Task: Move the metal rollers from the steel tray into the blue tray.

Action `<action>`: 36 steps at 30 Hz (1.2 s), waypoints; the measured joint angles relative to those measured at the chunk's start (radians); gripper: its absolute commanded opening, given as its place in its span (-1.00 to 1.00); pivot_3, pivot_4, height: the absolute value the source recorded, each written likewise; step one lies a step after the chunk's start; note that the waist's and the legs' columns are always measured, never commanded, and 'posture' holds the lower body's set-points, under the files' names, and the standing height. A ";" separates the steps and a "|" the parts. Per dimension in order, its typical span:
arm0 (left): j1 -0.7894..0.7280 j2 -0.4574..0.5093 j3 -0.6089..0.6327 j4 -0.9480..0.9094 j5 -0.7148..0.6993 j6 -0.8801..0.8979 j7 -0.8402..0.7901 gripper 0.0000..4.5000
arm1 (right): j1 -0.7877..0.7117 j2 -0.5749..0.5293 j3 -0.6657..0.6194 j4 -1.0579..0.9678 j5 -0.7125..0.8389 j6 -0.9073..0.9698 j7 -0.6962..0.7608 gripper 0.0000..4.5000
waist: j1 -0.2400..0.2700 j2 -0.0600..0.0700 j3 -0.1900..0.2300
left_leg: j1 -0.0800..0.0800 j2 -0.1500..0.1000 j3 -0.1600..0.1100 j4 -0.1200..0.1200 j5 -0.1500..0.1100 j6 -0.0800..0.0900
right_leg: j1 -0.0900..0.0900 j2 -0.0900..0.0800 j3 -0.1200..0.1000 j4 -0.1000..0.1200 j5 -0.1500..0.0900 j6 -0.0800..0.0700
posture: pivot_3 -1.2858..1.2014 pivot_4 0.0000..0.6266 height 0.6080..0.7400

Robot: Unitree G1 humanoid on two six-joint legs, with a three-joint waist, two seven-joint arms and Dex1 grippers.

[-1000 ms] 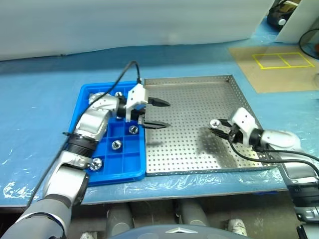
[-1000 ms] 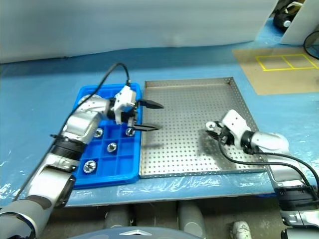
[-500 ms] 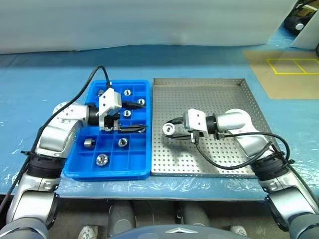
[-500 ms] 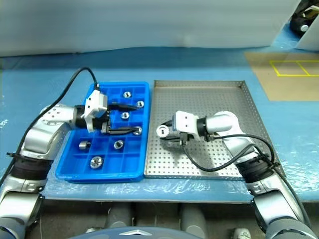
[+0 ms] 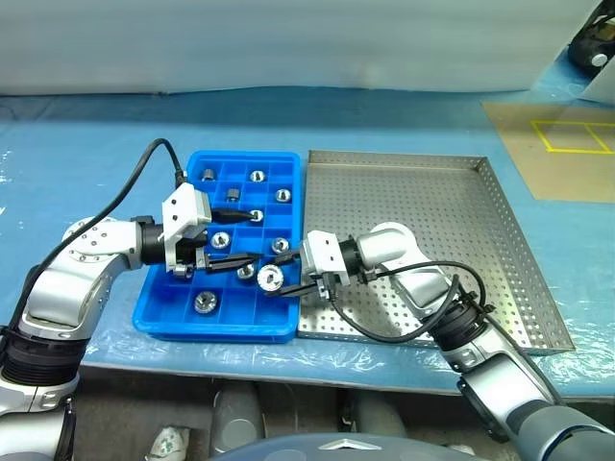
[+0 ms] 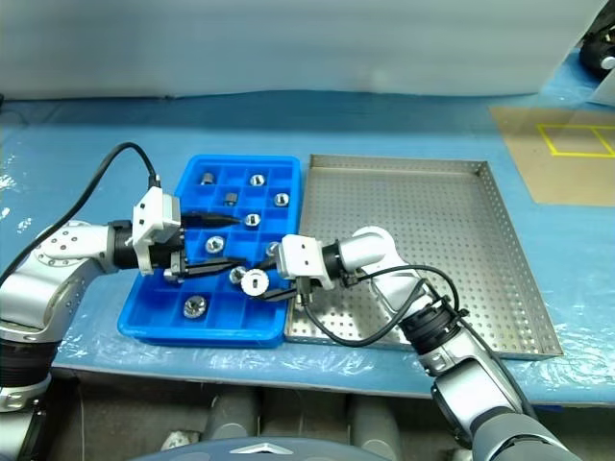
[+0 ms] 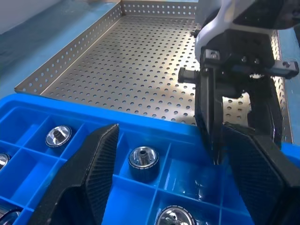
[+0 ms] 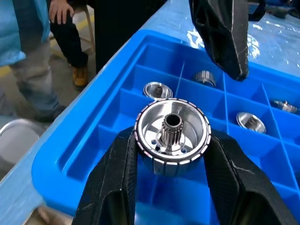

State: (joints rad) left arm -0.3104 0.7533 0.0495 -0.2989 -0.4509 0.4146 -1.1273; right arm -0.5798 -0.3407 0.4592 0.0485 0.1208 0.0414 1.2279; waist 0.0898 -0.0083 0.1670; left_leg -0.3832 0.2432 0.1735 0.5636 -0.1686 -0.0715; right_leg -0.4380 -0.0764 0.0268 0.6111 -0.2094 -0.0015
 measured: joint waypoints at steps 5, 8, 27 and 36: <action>0.014 0.007 0.003 -0.026 -0.013 0.014 0.021 0.64 | -0.002 0.008 0.005 0.013 0.001 0.020 0.009 -0.28 | 0.009 0.000 0.000 | 0.000 0.000 -0.001 0.000 0.000 -0.001 | 0.000 0.000 0.000 0.000 0.000 0.000 | 0.18 -0.52 1.00; 0.020 0.007 0.003 -0.034 -0.017 0.021 0.029 0.64 | -0.002 0.005 0.006 0.013 0.003 0.072 0.022 -0.28 | 0.010 0.000 0.000 | 0.000 0.000 -0.001 0.000 0.001 -0.001 | 0.000 0.000 0.000 0.001 0.000 0.000 | 0.18 -0.52 1.00; -0.025 0.005 -0.021 0.011 -0.010 -0.005 0.036 0.64 | -0.007 -0.028 0.004 0.017 0.018 0.143 0.063 0.76 | 0.010 0.000 0.000 | 0.001 0.000 -0.002 0.002 0.003 -0.005 | -0.001 0.000 0.000 0.008 0.000 0.000 | 0.14 -0.52 1.00; -0.086 -0.010 -0.044 0.094 0.009 -0.056 0.025 0.64 | -0.107 -0.087 -0.123 0.137 0.002 0.094 -0.033 0.76 | 0.009 0.000 0.000 | 0.001 0.000 -0.002 0.004 0.003 -0.005 | -0.002 0.001 0.001 0.011 0.000 0.000 | 0.11 -0.52 1.00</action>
State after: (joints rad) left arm -0.3964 0.7438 0.0057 -0.2051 -0.4417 0.3590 -1.1024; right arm -0.6867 -0.4272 0.3362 0.1857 0.1225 0.1351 1.1950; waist 0.0985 -0.0085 0.1670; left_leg -0.3822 0.2430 0.1712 0.5679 -0.1652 -0.0769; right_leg -0.4395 -0.0755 0.0274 0.6222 -0.2095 -0.0017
